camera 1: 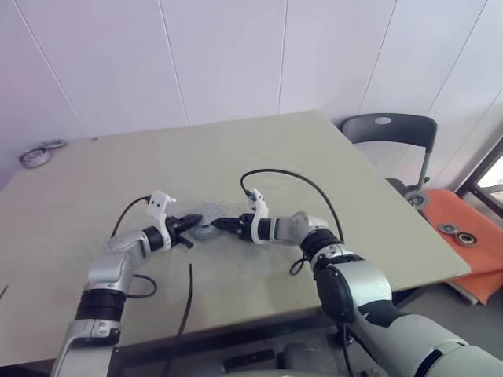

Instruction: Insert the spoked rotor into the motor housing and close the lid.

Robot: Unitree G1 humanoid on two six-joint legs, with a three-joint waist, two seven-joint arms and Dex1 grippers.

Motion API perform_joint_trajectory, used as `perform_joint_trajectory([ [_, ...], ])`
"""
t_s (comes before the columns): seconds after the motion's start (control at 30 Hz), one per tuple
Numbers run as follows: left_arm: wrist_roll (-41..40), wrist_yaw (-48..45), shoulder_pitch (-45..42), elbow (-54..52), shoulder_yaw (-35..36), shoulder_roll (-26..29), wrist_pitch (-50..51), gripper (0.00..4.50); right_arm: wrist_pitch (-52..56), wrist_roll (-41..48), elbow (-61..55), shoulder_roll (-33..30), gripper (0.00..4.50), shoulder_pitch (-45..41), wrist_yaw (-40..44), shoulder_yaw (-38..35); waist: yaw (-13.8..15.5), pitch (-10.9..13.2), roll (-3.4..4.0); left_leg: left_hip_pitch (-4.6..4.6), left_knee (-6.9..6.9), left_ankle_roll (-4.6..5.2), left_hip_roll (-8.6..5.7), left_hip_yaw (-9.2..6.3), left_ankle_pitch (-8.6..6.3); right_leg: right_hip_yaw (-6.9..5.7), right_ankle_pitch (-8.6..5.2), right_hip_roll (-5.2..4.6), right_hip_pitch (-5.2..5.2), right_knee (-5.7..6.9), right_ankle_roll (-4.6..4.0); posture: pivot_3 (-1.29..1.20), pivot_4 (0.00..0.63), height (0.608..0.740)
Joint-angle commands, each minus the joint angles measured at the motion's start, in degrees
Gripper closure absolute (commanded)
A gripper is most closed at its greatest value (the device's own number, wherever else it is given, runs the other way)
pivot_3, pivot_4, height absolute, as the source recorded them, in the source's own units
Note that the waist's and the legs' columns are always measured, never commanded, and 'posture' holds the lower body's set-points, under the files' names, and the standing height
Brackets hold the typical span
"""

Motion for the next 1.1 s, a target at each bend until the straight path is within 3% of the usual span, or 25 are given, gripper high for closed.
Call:
perform_joint_trajectory([
  [0.03,-0.01,0.13,-0.37,-1.33,0.19,0.19,-0.26,4.5,-0.31,-4.94,3.67,-2.6,1.27,3.47,-5.12,1.79,0.1,0.01,0.0,0.0,0.0,-0.01,0.0,0.0,-0.01,0.0,0.0,0.0,0.0,0.0,0.0,0.0,0.0,0.74],
  [0.23,-0.04,0.21,-0.24,-1.5,0.29,0.16,-0.37,4.5,0.45,-4.47,3.92,-2.72,1.27,3.55,-5.74,1.22,0.34,0.0,-0.02,0.02,-0.01,-0.02,0.0,0.0,-0.01,-0.01,-0.01,0.0,-0.03,0.0,-0.01,0.0,0.0,0.74],
  [0.6,-0.16,0.45,0.04,-1.9,0.26,-0.62,-0.49,4.5,12.4,5.88,5.62,-0.08,1.27,-0.82,-12.67,-12.74,1.18,-0.2,-0.51,-0.07,-0.75,0.01,-0.04,0.02,0.0,0.12,0.16,-0.01,-0.2,-0.02,0.07,0.0,0.0,0.74],
  [0.9,-0.3,0.75,0.22,-2.38,0.49,-1.02,-0.48,4.5,10.45,6.92,6.21,2.43,1.27,-0.6,-21.23,-16.82,0.6,-0.17,-0.46,-0.01,-1.15,0.02,0.08,0.09,0.0,0.14,0.16,0.07,-0.41,-0.02,0.08,0.0,0.0,0.74],
  [1.1,-0.36,1.32,0.57,-2.73,0.7,-1.22,-0.45,4.5,10.24,7.7,6.39,3.07,1.27,-1.03,-21.82,-18.35,-0.56,-0.11,-0.38,0.01,-1.02,0.02,0.07,0.12,0.01,0.13,0.12,0.07,-0.3,-0.03,-0.03,0.0,0.0,0.74],
])
